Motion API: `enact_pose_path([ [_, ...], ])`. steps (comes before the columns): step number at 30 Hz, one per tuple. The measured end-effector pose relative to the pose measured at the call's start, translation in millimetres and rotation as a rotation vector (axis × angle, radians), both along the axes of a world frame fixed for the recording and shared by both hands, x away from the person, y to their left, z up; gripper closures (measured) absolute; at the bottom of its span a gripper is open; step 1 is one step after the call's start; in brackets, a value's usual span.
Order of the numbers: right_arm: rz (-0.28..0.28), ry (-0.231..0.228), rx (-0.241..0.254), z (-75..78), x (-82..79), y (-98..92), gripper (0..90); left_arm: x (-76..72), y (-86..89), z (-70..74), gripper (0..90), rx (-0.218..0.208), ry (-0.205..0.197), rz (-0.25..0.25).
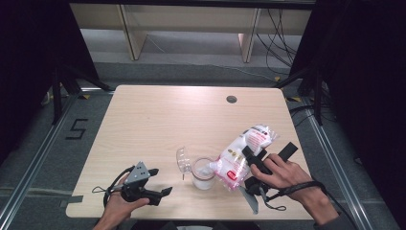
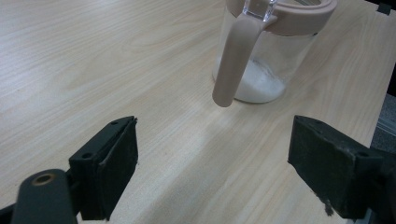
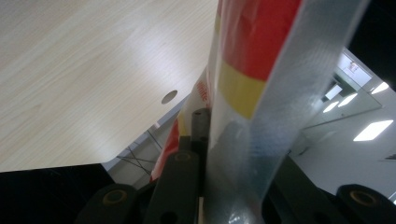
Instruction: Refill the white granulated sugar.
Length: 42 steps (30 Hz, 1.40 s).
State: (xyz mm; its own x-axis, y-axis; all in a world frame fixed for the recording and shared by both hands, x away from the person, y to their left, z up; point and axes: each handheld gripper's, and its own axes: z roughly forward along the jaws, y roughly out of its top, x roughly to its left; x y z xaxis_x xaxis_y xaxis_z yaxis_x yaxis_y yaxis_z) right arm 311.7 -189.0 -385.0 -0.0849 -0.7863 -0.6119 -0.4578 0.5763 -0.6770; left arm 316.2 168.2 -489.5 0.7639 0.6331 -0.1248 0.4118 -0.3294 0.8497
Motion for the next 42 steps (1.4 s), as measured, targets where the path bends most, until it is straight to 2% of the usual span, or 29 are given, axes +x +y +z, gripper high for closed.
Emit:
enact_pose_path([
  [4, -0.006, -0.003, 0.003, 0.5, -0.1, -0.2, 82.9, 0.1, 0.8, 0.8, 15.5, 0.011, -0.001, 0.001],
  [9, -0.003, -0.004, 0.0, 1.2, 0.0, 0.7, 82.9, 0.2, 0.5, 0.0, 15.5, 0.003, -0.007, -0.001],
  [11, -0.004, -0.002, -0.001, 1.3, 0.0, 1.3, 82.9, -1.0, 0.1, 0.3, 15.5, -0.002, 0.014, 0.01],
  [42, 0.001, -0.003, -0.026, 2.8, 0.1, 4.3, 83.0, -1.1, 0.5, 1.1, 15.5, -0.004, 0.014, 0.013],
])
